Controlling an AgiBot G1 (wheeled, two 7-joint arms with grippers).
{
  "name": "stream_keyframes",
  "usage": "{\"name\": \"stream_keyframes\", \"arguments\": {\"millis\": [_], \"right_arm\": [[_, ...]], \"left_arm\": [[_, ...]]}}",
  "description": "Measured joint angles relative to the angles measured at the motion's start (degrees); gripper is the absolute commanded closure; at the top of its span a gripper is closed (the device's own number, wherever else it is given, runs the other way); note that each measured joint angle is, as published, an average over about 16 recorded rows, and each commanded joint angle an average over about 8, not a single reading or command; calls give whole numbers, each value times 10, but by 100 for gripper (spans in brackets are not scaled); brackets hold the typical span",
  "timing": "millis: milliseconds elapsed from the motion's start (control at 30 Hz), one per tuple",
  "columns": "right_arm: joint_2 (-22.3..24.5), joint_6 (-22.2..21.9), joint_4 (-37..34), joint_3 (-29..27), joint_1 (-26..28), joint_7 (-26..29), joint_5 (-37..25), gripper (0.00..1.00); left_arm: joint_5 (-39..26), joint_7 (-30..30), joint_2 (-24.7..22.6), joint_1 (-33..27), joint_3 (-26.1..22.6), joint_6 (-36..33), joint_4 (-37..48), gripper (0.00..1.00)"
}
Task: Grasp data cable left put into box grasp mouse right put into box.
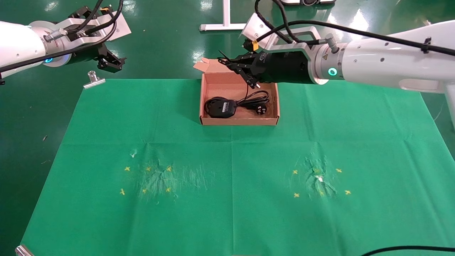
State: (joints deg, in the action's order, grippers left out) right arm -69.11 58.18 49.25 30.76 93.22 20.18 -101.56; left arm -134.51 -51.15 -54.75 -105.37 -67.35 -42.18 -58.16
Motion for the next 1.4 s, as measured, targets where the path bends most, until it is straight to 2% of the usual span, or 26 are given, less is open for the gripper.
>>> {"name": "stream_keyframes", "arguments": {"millis": [400,633,1400], "right_arm": [[4,7,-5,-3,5,-4,8,0],[20,21,6,-11,-8,-9,37,0],[143,118,97,-63,-126,-41,251,0]], "left_arm": [[5,3,-2,0,1,1,4,0],[6,4,-2,0,1,2,5,0],[6,4,-2,0,1,2,5,0]]}}
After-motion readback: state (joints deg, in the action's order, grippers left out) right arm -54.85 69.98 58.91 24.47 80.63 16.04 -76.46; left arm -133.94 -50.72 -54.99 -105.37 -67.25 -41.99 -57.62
